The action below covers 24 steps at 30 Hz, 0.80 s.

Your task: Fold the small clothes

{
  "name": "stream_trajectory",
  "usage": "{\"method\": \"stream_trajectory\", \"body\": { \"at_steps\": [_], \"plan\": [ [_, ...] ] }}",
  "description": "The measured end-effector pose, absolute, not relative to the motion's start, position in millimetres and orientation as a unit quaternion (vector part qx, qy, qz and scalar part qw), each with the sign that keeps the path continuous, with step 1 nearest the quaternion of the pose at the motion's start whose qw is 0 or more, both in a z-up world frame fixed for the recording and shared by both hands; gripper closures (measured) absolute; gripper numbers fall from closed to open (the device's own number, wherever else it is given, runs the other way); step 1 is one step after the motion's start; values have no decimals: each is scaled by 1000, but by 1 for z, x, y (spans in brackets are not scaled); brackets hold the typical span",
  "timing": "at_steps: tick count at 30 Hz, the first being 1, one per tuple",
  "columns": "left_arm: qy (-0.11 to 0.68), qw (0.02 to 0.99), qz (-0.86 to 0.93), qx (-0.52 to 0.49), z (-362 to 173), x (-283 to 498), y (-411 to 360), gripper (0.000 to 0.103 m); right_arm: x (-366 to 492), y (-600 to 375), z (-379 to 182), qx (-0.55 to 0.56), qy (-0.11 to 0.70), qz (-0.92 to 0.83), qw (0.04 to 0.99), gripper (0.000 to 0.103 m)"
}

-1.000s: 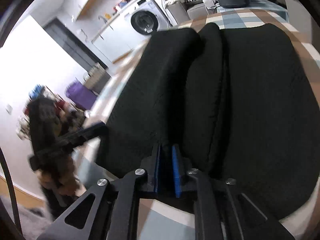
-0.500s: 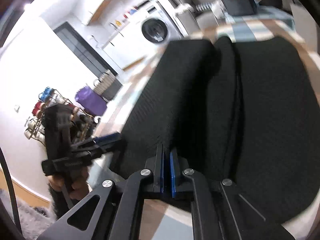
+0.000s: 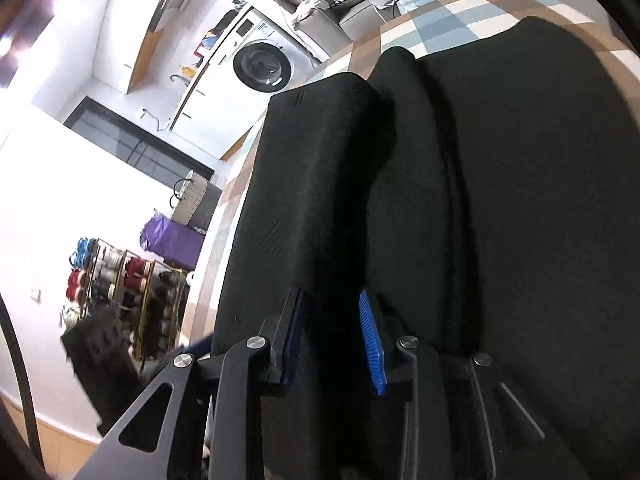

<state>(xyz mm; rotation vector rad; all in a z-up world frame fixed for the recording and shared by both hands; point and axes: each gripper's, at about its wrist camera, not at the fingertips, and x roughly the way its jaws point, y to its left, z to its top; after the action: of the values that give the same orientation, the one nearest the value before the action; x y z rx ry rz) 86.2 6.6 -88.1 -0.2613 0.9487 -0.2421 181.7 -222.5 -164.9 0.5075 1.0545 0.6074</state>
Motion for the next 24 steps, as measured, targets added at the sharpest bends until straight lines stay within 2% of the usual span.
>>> {"method": "stream_trajectory", "body": {
  "at_steps": [1, 2, 3, 6, 8, 10, 13, 14, 21, 24],
  "plan": [
    [455, 874, -116, -125, -88, 87, 7, 33, 183, -220, -163, 231, 486, 283, 794, 74],
    [454, 874, -116, -125, -88, 88, 7, 33, 182, -218, -162, 225, 481, 283, 798, 80],
    [454, 875, -116, -124, -88, 89, 7, 33, 178, -214, -159, 221, 472, 292, 802, 93],
    [451, 875, -119, -129, -87, 92, 8, 32, 160, -221, -137, 172, 419, 281, 846, 94],
    [449, 877, -113, -125, -87, 96, 8, 32, 157, -216, -138, 112, 428, 235, 866, 94],
    [448, 878, -113, -125, -87, 102, 9, 32, 161, -215, -147, 112, 456, 221, 855, 94],
    [441, 883, -105, -121, -83, 110, 10, 32, 158, -235, -149, 161, 462, 245, 837, 81],
    [434, 887, -104, -117, -80, 113, 10, 32, 156, -238, -148, 161, 459, 243, 839, 74],
    [421, 895, -94, -113, -71, 137, 9, 32, 150, -268, -140, 165, 451, 201, 854, 67],
    [429, 891, -95, -114, -76, 141, 7, 32, 154, -275, -150, 182, 476, 219, 832, 67]
  ]
}}
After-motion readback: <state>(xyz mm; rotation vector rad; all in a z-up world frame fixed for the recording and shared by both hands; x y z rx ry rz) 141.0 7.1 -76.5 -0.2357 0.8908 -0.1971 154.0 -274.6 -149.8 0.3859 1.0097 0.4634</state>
